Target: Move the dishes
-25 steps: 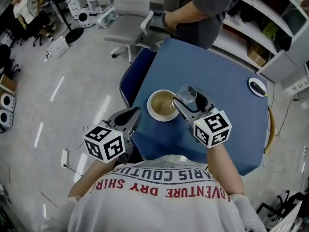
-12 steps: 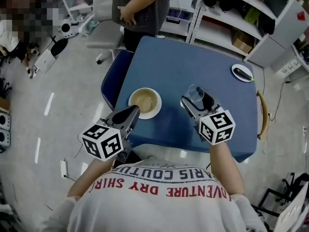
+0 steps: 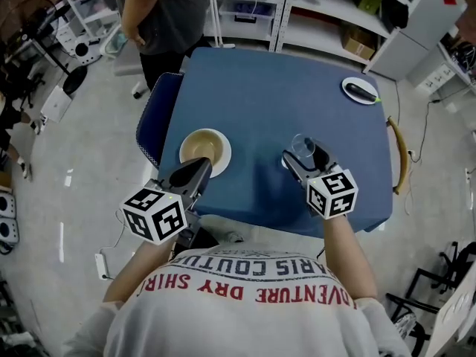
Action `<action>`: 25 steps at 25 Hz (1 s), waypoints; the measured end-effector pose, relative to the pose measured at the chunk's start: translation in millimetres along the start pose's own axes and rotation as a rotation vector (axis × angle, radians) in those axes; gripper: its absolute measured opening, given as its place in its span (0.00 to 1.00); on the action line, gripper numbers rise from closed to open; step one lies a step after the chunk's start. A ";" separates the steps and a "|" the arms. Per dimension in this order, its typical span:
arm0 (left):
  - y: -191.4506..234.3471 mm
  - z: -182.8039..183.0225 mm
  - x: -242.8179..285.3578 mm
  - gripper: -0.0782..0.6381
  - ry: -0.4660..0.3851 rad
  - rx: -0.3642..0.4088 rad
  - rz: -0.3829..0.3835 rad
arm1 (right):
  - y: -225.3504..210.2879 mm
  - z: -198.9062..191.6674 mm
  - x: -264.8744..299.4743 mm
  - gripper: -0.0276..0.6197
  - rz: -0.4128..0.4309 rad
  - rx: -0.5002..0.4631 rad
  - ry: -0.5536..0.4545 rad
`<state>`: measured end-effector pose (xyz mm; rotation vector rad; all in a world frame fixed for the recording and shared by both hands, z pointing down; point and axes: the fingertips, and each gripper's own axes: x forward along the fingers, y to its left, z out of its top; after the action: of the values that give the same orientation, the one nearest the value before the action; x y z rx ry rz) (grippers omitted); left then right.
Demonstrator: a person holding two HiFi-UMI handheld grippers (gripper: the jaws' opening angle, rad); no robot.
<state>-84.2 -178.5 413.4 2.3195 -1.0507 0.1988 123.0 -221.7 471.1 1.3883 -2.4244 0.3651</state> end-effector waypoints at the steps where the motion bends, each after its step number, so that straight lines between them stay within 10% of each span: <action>1: -0.3 -0.9 2.3 0.15 0.002 0.001 -0.001 | -3.4 -5.3 0.4 0.48 -0.005 0.004 0.004; 25: 8.5 -8.8 -0.8 0.15 0.012 -0.021 0.024 | -1.4 19.0 -34.4 0.52 -0.059 -0.032 -0.075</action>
<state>-90.0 -177.5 424.1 2.2847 -1.0704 0.2100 137.8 -202.6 440.0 1.4810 -2.4318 0.2637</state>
